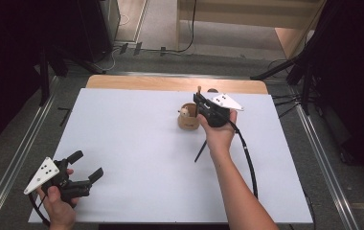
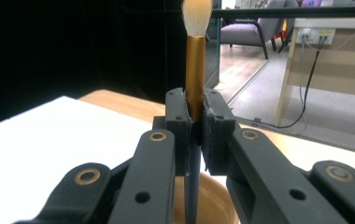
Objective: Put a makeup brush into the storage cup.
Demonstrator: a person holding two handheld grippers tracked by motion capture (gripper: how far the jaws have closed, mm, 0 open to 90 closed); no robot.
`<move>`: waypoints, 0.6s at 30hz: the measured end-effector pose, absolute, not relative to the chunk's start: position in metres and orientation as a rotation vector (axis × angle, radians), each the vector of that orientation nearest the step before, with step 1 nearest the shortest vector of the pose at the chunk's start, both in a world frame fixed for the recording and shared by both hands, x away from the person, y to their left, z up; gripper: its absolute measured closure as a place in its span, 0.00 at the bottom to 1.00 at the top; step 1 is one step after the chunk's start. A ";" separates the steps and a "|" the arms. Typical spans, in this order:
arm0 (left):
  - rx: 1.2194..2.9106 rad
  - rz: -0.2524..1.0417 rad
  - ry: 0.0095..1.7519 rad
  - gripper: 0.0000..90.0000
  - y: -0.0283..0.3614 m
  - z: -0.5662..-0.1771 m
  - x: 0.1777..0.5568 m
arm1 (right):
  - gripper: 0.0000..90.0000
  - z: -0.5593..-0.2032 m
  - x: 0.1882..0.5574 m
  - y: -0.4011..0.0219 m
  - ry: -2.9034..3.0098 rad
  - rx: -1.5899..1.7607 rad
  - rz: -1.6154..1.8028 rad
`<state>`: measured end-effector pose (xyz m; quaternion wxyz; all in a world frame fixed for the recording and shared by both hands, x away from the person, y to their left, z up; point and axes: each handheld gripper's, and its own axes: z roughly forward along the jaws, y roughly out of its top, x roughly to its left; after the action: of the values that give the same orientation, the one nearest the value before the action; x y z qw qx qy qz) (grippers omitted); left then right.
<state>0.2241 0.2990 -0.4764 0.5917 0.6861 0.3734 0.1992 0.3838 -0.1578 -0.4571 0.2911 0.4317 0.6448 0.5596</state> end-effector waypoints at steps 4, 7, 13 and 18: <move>1.598 0.464 0.866 0.00 0.299 -0.476 0.224 | 0.93 -0.460 0.384 -0.158 1.721 1.155 1.487; 1.598 0.463 0.868 0.00 0.299 -0.477 0.224 | 0.83 -0.462 0.383 -0.159 1.728 1.162 1.481; 1.597 0.463 0.869 0.00 0.299 -0.477 0.224 | 0.64 -0.459 0.381 -0.163 1.735 1.179 1.458; 1.600 0.464 0.867 0.00 0.298 -0.477 0.224 | 0.47 -0.457 0.375 -0.169 1.750 1.194 1.473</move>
<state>0.2242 0.2980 -0.4766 0.5906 0.6875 0.3726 0.1994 0.3747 -0.1689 -0.4568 0.2772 0.4446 0.6517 0.5484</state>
